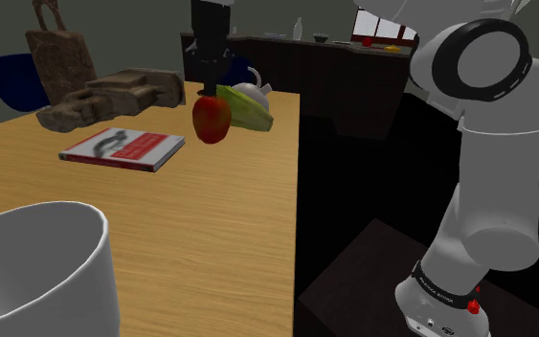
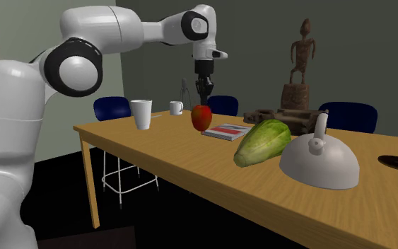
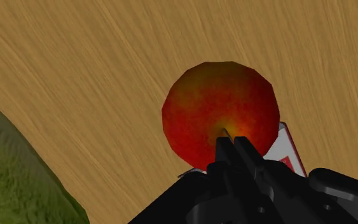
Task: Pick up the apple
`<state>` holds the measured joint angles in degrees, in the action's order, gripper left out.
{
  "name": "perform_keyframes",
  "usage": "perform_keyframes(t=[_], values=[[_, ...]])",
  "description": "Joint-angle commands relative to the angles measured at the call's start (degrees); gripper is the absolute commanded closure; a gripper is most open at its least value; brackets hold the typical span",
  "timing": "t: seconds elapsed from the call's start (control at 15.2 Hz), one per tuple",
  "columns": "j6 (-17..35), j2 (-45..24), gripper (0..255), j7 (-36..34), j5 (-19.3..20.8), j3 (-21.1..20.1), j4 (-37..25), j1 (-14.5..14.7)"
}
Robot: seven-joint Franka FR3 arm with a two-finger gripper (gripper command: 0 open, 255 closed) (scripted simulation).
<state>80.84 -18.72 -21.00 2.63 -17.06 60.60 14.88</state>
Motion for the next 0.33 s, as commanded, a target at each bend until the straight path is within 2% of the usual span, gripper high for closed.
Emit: perform_keyframes(t=[0.0,0.13,0.26], values=[[-2.4,-1.2,255,-0.2,0.4,0.0,-3.6,0.5],[-5.1,-3.1,255,-0.4,1.0,-0.1,-8.0,1.1],[-5.3,-3.2,255,-0.4,1.0,0.0,-8.4,1.2]])
